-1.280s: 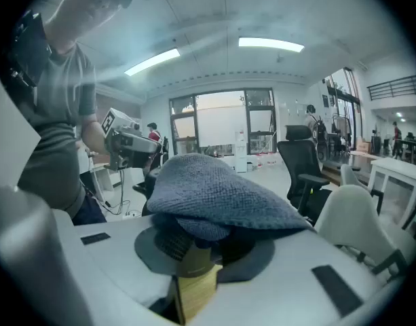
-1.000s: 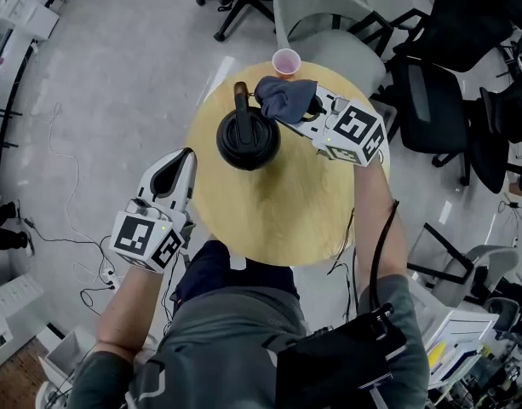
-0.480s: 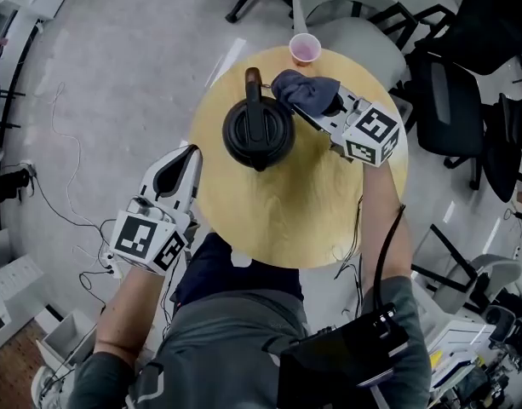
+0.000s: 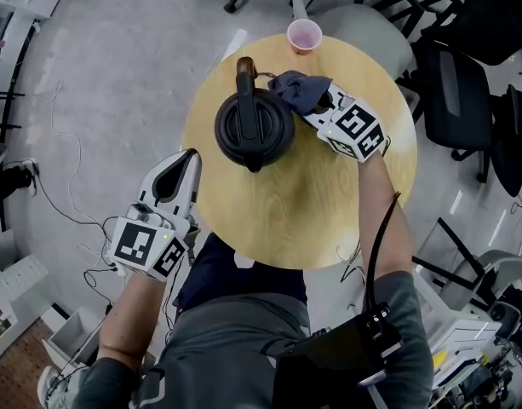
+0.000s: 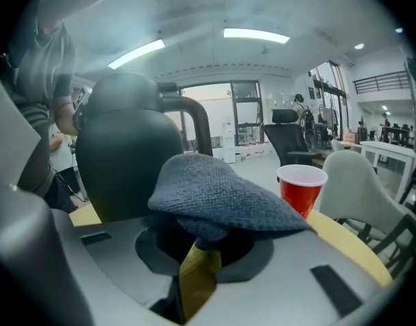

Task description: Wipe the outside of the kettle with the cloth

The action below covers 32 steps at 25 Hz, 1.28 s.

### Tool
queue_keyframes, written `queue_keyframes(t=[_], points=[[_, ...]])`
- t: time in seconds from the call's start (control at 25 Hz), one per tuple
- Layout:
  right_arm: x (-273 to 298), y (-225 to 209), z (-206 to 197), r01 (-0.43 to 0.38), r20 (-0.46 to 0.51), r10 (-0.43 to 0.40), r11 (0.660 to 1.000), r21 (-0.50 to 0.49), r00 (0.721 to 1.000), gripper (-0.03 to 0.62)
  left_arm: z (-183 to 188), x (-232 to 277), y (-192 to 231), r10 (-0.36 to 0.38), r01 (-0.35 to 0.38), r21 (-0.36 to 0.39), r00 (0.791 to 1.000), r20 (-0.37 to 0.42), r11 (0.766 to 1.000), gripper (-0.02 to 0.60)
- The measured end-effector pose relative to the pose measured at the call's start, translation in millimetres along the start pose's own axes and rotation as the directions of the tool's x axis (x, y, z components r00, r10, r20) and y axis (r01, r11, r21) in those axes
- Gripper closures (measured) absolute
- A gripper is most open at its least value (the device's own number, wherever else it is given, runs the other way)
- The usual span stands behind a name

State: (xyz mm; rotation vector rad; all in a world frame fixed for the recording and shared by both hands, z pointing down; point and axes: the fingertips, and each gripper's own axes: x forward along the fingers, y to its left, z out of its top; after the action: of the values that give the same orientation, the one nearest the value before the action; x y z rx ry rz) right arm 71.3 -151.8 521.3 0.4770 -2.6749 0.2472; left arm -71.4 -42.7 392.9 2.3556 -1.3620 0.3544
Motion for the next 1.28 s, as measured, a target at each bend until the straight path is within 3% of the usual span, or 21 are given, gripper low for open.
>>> queue_keyframes(t=[0.32, 0.48, 0.68, 0.92, 1.12, 1.28], points=[[5.9, 2.7, -33.4, 0.007, -0.159, -0.019, 0.997, -0.075, 0.987, 0.507, -4.2, -1.0, 0.5, 0.006, -0.006, 0.000, 1.000, -0.007, 1.000, 0.572], [-4.7, 2.4, -21.2, 0.034, -0.139, -0.038, 0.999, -0.032, 0.990, 0.507, 5.3, -7.2, -3.4, -0.004, 0.004, 0.013, 1.000, 0.000, 1.000, 0.572], [-33.3, 3.6, 50.9, 0.051, -0.002, -0.051, 0.998, 0.022, 0.999, 0.507, 30.0, -23.4, -2.9, 0.009, -0.009, 0.016, 0.999, 0.033, 1.000, 0.572], [-46.0, 15.9, 129.4, -0.046, 0.127, 0.050, 0.998, -0.033, 0.991, 0.507, 58.3, -36.1, -4.5, 0.012, -0.013, 0.013, 0.996, 0.084, 1.000, 0.572], [-31.2, 21.7, 135.8, -0.103, 0.080, 0.111, 0.990, -0.100, 0.991, 0.507, 63.1, -39.8, -0.1, 0.019, -0.019, 0.009, 0.996, 0.091, 1.000, 0.572], [-18.4, 18.2, 117.0, -0.142, 0.054, 0.147, 0.986, -0.091, 0.988, 0.507, 52.9, -39.8, 1.3, 0.027, -0.027, 0.007, 0.997, 0.072, 1.000, 0.572]])
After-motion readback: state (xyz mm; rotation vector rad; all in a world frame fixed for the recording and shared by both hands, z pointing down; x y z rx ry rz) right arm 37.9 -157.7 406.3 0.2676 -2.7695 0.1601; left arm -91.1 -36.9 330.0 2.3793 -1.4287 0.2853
